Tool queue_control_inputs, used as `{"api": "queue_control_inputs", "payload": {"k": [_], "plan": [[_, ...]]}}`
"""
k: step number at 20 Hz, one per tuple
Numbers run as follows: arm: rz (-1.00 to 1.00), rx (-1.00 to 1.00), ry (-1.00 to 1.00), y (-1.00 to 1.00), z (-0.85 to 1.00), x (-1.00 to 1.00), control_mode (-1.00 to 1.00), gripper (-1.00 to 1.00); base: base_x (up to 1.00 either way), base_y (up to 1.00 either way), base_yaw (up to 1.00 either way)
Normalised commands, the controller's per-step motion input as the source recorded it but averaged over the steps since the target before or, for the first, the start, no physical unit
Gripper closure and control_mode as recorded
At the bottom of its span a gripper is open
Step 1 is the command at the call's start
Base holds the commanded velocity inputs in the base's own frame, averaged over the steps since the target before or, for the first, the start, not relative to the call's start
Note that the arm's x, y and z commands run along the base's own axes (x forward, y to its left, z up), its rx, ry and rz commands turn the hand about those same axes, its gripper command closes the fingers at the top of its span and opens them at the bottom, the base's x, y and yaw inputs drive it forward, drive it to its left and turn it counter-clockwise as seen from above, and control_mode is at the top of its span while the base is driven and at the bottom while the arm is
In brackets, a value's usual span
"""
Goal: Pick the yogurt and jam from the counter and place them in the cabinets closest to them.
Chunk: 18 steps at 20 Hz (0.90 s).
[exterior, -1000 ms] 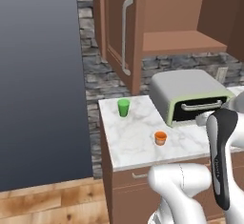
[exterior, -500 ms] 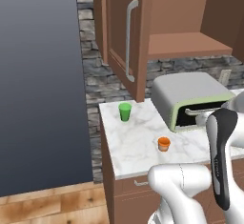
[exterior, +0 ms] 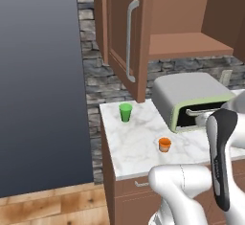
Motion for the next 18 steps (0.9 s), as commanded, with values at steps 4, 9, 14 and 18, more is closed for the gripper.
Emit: {"api": "queue_control_inputs", "payload": {"k": [4,9,14,18], "plan": [[0.0,-0.03,0.0,0.23,-0.2,0.0,-1.0,-1.0,0.0,0.0,0.0],[0.0,-0.01,0.0,0.23,-0.24,0.0,-1.0,-1.0,0.0,0.0,0.0],[0.0,0.0,0.0,0.14,-0.27,0.0,-1.0,-1.0,0.0,0.0,0.0],[0.0,0.0,0.0,0.14,-0.36,0.0,-1.0,-1.0,0.0,0.0,0.0]]}}
